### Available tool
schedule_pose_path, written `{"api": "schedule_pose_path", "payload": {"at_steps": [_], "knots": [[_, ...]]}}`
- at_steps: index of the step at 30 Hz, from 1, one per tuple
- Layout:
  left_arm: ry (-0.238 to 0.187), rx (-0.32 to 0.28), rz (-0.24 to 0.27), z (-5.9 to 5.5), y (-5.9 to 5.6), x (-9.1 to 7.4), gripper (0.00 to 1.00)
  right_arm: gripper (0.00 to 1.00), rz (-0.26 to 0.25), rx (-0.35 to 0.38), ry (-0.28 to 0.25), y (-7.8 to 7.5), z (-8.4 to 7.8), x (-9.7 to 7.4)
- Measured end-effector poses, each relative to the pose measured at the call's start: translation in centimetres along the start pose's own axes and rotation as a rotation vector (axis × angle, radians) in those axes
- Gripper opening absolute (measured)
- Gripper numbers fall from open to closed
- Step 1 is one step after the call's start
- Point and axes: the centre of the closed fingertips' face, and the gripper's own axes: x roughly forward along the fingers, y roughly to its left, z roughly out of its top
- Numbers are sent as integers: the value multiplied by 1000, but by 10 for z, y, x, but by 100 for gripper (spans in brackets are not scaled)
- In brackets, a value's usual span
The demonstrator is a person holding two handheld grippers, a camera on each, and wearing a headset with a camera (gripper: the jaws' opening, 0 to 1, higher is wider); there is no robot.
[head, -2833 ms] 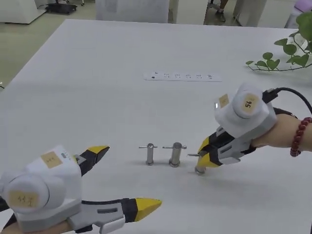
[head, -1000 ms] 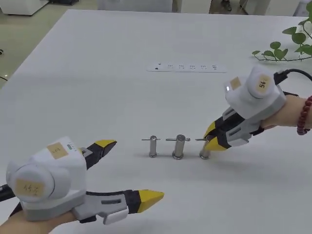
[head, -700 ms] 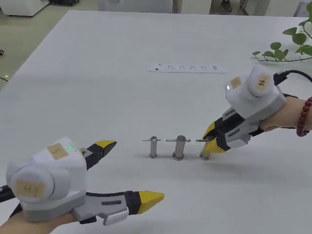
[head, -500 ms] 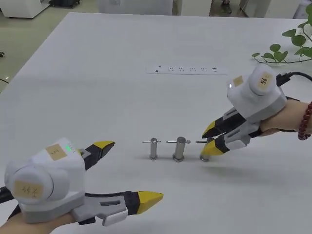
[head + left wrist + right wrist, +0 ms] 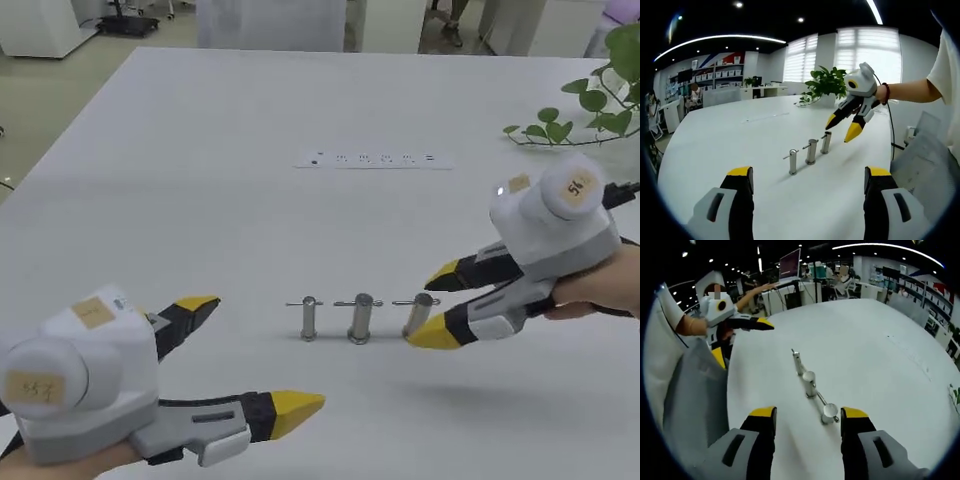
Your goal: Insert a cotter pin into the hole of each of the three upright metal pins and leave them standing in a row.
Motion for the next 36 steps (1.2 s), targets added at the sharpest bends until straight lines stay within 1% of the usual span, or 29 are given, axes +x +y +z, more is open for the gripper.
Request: {"api": "schedule_pose_path", "payload": {"at_steps": [5,6,8,10,12,15,19,22,24,27,32,36], "knots": [[11,-5,6,-2,0,-4,93,59,-64,59,-42,5,-2,-7],[14,-5,8,-2,0,-4,93,60,-84,84,-57,5,-2,-9],[17,-6,12,-2,0,-7,93,65,-101,102,-73,6,-4,-12],[16,-10,19,0,0,-8,93,68,-112,123,-86,9,-6,-16],[24,-14,25,-1,0,-10,94,70,-111,144,-95,14,-8,-19],[29,-17,32,-1,-1,-12,94,73,-125,159,-106,18,-12,-23],[23,-28,40,1,-1,-15,95,77,-142,200,-136,23,-15,-29],[25,-32,50,1,0,-18,95,82,-170,208,-144,24,-19,-32],[25,-32,52,2,-1,-19,95,83,-182,215,-144,25,-23,-33],[53,-30,60,-3,-1,-21,96,84,-188,233,-158,28,-28,-35],[51,-42,64,-4,-4,-24,96,90,-219,264,-184,27,-33,-39],[42,-48,71,0,-3,-25,96,93,-223,281,-194,29,-36,-40]]}}
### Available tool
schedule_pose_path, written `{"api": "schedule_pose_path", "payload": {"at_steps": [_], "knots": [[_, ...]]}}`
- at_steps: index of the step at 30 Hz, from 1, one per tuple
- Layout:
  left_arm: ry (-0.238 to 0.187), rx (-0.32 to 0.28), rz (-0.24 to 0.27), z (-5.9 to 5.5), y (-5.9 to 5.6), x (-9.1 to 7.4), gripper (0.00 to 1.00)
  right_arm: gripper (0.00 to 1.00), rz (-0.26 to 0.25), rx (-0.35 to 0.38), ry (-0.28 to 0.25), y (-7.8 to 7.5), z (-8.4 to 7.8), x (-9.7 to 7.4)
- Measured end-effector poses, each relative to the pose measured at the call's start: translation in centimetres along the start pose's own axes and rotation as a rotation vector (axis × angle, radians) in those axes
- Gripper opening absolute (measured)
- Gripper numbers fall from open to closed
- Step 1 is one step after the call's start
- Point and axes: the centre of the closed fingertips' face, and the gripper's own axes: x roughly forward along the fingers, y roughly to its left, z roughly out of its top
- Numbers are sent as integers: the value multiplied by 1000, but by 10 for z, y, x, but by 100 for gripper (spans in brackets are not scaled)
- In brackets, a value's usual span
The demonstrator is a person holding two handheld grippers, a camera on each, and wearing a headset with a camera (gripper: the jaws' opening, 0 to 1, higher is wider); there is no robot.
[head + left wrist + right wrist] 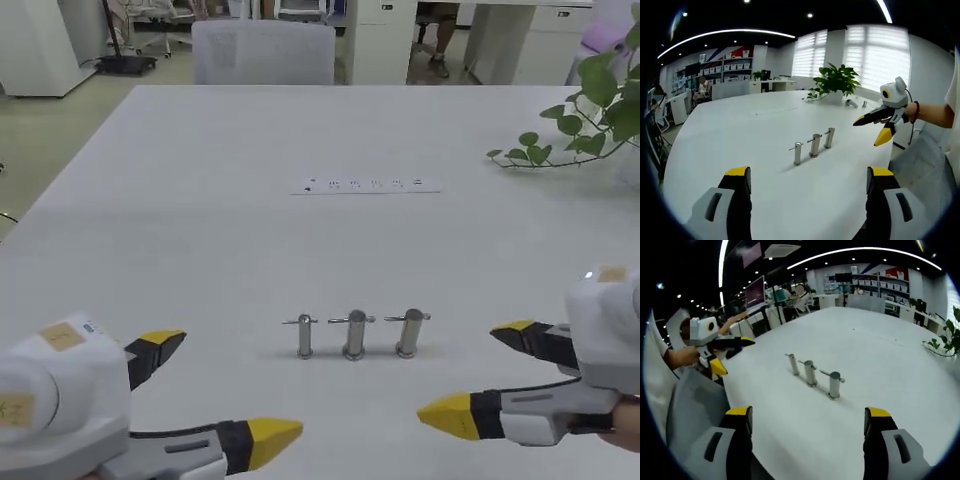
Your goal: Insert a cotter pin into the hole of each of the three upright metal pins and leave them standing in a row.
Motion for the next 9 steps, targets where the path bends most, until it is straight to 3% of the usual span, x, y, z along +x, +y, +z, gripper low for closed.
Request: {"api": "schedule_pose_path", "payload": {"at_steps": [9], "knots": [[-3,-3,11,3,0,-2,98,100,-17,12,-18,-2,-2,-3]]}}
